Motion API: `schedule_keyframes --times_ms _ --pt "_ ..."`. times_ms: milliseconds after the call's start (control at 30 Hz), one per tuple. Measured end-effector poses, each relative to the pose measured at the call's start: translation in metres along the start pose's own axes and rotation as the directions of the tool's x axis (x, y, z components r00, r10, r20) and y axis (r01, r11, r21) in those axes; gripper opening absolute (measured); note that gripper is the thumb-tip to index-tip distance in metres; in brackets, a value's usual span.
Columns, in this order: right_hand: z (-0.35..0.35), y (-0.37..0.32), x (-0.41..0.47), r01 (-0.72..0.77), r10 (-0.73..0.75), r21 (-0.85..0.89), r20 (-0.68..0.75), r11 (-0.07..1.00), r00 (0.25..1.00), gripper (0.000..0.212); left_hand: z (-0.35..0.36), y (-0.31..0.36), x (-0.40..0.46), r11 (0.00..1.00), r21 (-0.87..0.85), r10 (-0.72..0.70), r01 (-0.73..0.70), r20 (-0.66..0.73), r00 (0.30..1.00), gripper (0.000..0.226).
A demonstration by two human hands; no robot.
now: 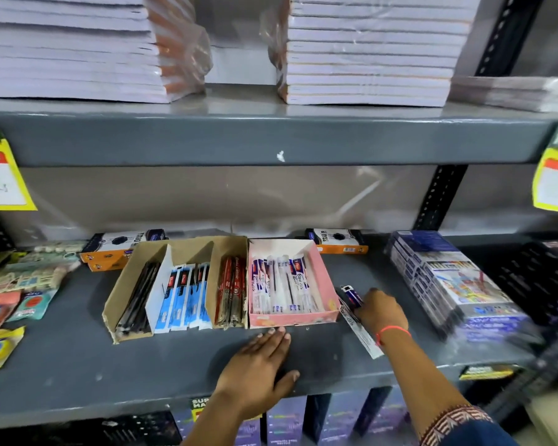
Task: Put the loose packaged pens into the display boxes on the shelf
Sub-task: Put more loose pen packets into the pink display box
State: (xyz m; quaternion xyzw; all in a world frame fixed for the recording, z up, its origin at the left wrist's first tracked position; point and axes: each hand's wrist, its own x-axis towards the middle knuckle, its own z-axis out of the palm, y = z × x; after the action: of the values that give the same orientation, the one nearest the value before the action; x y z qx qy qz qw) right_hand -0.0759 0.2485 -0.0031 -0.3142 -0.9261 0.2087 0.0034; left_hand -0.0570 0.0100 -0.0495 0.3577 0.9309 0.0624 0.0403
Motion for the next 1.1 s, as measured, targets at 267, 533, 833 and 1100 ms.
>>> schedule_keyframes --times_ms 267,533,833,1100 --pt "0.002 0.019 0.009 -0.081 0.068 0.118 0.110 0.990 0.992 0.029 0.004 0.011 0.011 0.998 0.063 0.025 -0.027 0.030 0.999 0.104" --pt "-0.002 0.020 0.017 -0.161 0.142 0.183 0.114 0.970 0.983 0.031 0.006 0.012 0.008 1.000 -0.013 0.022 -0.023 -0.093 0.995 0.108" --pt "-0.005 0.017 0.024 -0.152 0.117 0.120 0.260 0.981 0.958 0.027 0.008 0.006 0.009 0.999 -0.034 0.003 -0.006 -0.085 0.996 0.073" --pt "-0.035 0.027 0.023 -0.218 0.038 0.676 0.271 0.703 0.962 0.024 0.007 0.008 0.009 0.998 -0.041 -0.048 0.045 -0.077 0.996 0.075"
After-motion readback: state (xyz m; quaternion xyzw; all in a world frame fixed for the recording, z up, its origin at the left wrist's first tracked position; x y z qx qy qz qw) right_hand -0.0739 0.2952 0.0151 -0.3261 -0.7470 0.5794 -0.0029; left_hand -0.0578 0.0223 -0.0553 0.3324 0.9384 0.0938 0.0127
